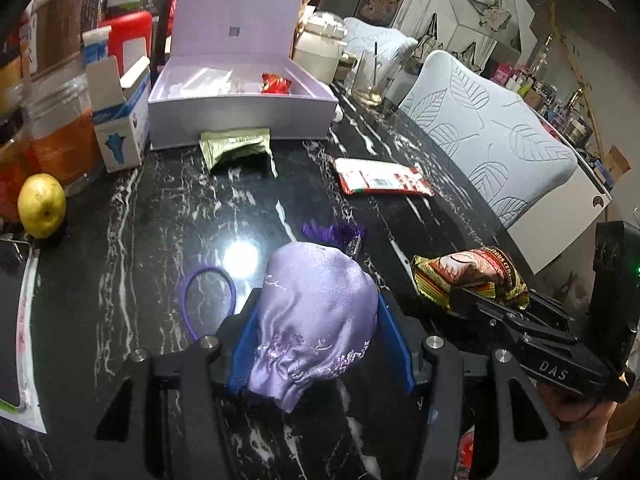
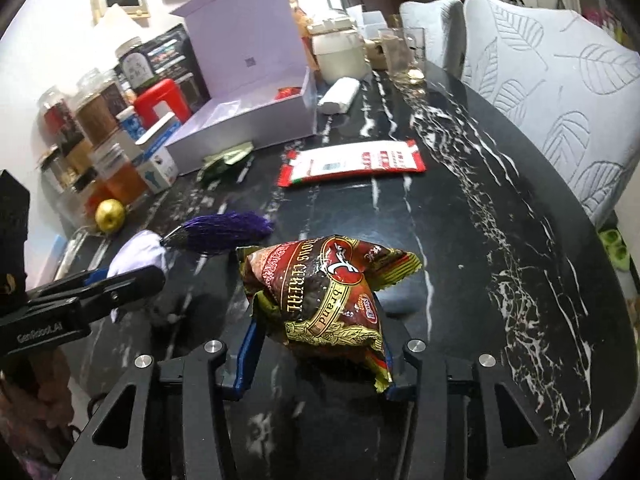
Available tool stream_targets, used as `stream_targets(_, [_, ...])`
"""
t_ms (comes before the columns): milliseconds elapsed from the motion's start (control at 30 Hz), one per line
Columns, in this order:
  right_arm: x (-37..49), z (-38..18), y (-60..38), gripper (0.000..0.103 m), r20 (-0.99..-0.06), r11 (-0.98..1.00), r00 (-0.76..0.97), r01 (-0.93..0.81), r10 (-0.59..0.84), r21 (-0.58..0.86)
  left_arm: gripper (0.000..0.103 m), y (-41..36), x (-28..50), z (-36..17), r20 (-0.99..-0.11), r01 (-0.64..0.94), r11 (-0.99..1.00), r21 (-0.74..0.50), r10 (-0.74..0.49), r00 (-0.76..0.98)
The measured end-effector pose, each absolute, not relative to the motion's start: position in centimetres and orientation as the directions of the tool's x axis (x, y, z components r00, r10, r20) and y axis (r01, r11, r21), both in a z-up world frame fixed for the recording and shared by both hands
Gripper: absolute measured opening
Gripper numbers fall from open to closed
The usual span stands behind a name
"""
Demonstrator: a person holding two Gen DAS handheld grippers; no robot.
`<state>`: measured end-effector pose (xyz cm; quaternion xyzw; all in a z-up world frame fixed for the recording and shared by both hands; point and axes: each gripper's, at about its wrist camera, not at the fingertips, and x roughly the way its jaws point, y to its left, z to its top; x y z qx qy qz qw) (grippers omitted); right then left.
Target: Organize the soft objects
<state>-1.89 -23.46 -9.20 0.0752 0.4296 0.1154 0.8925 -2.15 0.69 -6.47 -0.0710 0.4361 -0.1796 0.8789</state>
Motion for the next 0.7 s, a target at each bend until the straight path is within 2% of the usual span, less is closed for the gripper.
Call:
stream_targets(500, [-3.5,-3.8,-21.5,0.047,-0.663,0.922,0.640,-0.286,0.388,0.263,0.055,2.5,-3.6,0.5,-0.618,0.264,0.937,-0.227,-0.348,0.705])
stream_targets(600, [-3.4,-3.0,-21.0,0.047,-0.646,0.915,0.649,-0.315,0.401,0.252,0.055,3.0,-3.7,0.8,-0.600,0.262,0.936,-0.235,-0.352,0.718])
stream_targets(700, [-3.2,-3.0,-20.9,0.047,-0.647,0.919,0.654,-0.309,0.393,0.247,0.055,3.1,-3.3,-0.2,-0.620,0.267,0.930,-0.251,-0.366,0.694])
